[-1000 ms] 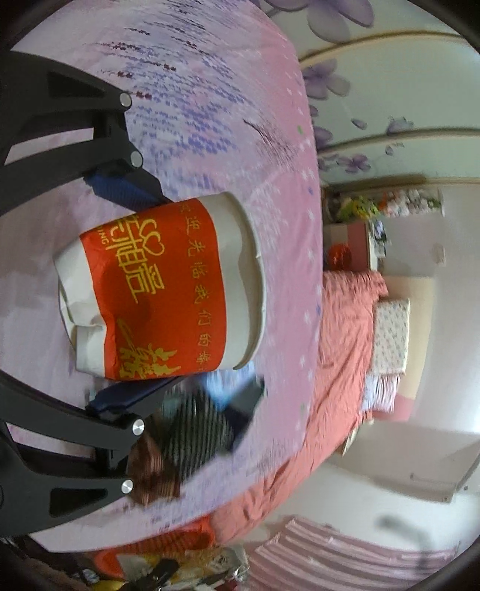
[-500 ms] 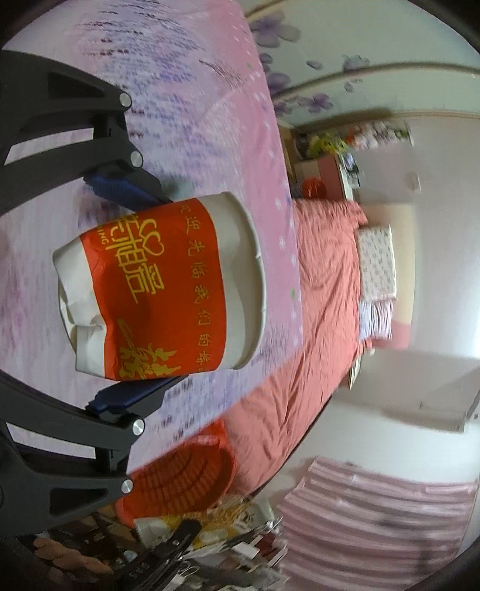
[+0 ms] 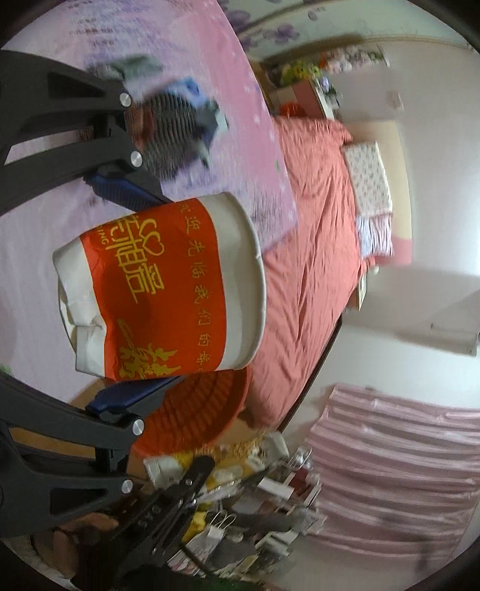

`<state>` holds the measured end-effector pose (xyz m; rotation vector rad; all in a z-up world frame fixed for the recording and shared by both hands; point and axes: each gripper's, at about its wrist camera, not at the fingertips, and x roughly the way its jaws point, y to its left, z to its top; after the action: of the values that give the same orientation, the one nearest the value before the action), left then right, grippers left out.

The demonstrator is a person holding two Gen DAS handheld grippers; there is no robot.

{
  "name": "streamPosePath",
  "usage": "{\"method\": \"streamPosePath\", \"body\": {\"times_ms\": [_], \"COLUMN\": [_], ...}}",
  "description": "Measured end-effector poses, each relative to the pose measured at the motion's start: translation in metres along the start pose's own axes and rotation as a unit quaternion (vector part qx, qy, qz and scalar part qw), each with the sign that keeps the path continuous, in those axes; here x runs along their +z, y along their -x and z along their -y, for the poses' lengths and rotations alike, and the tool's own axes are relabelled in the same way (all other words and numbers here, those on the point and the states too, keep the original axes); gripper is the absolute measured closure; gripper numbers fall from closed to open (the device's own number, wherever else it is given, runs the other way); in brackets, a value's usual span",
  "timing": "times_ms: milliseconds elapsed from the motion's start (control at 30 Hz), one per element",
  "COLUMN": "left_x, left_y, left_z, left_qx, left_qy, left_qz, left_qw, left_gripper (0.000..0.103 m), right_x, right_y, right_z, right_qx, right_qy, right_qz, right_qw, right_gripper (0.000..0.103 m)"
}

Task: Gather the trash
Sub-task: 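Carry the wrapper in the right tool while the left tool carries the cup to the basket, then open the right tool to drop the wrapper while the left tool drops the cup into the basket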

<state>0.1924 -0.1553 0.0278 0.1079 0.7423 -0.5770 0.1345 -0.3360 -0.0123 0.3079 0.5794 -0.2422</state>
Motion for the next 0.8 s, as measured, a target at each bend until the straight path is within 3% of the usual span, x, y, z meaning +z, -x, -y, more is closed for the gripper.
{"method": "streamPosePath", "body": {"times_ms": [300,533,700,800], "left_x": [0.007,0.014,0.013,0.007], "left_y": [-0.064,-0.116,-0.142,-0.141], "left_z": [0.060,0.085,0.075,0.063], "left_qx": [-0.044,-0.050,-0.043,-0.037], "left_qy": [-0.033,-0.036,-0.022,-0.020], "left_qz": [-0.032,-0.059,-0.083,-0.087], "left_qw": [0.9980,0.9963,0.9954,0.9953], "left_gripper": [0.026,0.024,0.017,0.016], "right_x": [0.003,0.007,0.000,-0.005], "right_y": [-0.030,-0.061,-0.071,-0.069], "right_z": [0.044,0.067,0.075,0.078], "right_qx": [-0.014,-0.005,-0.006,-0.014], "right_qy": [-0.030,-0.057,-0.070,-0.072], "right_qz": [-0.015,-0.035,-0.051,-0.052], "right_qw": [0.999,0.998,0.996,0.996], "right_gripper": [0.088,0.085,0.062,0.055]}}
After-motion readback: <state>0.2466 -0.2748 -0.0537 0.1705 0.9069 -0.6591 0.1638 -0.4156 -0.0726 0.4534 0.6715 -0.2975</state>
